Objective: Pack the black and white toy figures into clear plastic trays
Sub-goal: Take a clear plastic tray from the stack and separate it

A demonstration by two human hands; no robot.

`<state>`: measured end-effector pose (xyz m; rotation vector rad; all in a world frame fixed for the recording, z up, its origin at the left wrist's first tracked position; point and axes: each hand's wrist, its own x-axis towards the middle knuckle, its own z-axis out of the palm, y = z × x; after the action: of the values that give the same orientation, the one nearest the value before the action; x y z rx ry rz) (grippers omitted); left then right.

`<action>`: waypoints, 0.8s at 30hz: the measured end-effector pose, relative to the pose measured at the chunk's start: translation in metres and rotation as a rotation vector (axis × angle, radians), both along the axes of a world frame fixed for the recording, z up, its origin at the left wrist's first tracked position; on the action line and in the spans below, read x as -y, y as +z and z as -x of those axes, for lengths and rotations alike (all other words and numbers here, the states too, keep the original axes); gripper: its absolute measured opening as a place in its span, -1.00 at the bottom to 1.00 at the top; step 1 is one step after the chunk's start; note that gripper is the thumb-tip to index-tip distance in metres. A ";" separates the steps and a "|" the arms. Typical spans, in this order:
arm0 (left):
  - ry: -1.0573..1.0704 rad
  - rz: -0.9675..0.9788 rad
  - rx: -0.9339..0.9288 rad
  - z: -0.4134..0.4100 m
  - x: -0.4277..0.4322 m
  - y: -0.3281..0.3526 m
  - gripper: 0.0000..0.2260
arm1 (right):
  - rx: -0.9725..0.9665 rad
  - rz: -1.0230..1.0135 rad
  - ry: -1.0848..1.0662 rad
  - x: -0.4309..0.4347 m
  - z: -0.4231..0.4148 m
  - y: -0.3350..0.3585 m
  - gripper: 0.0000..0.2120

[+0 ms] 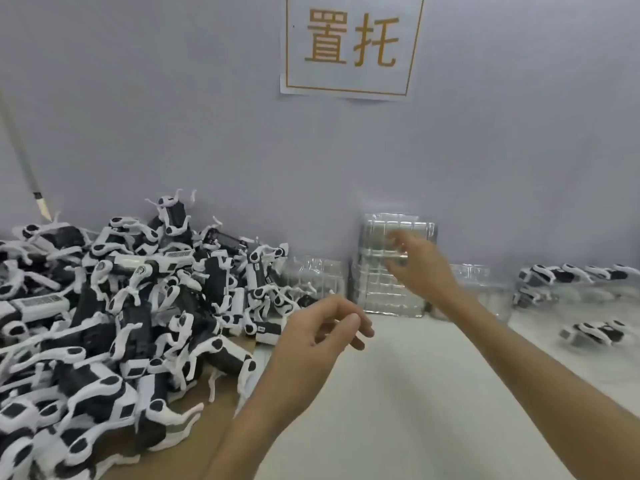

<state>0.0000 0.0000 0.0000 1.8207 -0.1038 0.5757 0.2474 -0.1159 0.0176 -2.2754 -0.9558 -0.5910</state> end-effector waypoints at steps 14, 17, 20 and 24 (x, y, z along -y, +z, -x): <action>-0.171 0.254 0.113 -0.075 -0.020 0.000 -0.81 | 0.202 0.711 -0.224 -0.040 -0.116 0.033 -0.38; -0.164 0.241 0.092 -0.084 -0.024 -0.006 -0.87 | 0.133 0.641 -0.151 -0.038 -0.122 0.044 -0.53; -0.146 0.238 0.065 -0.090 -0.030 -0.013 -0.83 | 0.122 0.616 -0.121 -0.037 -0.125 0.049 -0.60; -0.129 0.221 0.050 -0.092 -0.036 -0.019 -0.87 | 0.065 0.610 -0.119 -0.038 -0.130 0.053 -0.66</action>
<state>0.0924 0.0356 -0.0185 1.5737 -0.1826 0.5203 0.3774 -0.0780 0.0709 -2.8809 -1.1551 -0.4655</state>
